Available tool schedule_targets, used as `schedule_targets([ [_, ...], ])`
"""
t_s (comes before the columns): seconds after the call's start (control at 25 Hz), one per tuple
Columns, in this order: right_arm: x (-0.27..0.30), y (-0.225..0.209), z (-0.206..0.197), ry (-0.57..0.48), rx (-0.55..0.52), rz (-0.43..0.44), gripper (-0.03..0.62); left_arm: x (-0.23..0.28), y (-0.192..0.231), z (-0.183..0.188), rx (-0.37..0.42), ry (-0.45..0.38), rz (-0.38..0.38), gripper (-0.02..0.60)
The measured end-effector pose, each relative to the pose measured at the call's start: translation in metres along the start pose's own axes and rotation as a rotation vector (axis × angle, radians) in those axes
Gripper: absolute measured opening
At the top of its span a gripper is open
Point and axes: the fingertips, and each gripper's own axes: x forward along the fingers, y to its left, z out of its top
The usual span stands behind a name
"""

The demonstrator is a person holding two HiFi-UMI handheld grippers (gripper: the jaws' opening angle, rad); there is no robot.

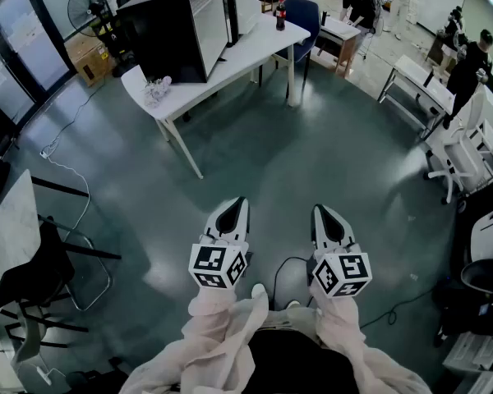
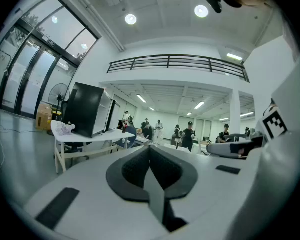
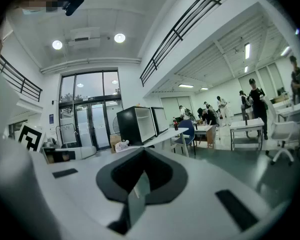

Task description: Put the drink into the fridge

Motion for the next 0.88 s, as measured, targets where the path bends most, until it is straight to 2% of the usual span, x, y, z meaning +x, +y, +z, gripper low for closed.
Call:
schedule_targets([
  [0.12, -0.002, -0.004, -0.001, 0.012, -0.008, 0.009, 0.009, 0.002, 0.000, -0.004, 0.015, 0.018, 0.034, 0.012],
  [0.32, 0.005, -0.005, 0.001, 0.024, 0.013, 0.024, 0.011, 0.000, 0.007, -0.005, -0.029, 0.040, 0.049, 0.012],
  [0.68, 0.020, -0.004, -0.001, 0.056, 0.028, -0.010, 0.012, 0.001, 0.021, -0.004, 0.004, 0.052, 0.065, 0.012],
  [0.88, 0.029, 0.012, -0.013, 0.067, 0.041, -0.005, 0.012, -0.008, 0.036, -0.007, 0.022, 0.063, 0.072, 0.012],
])
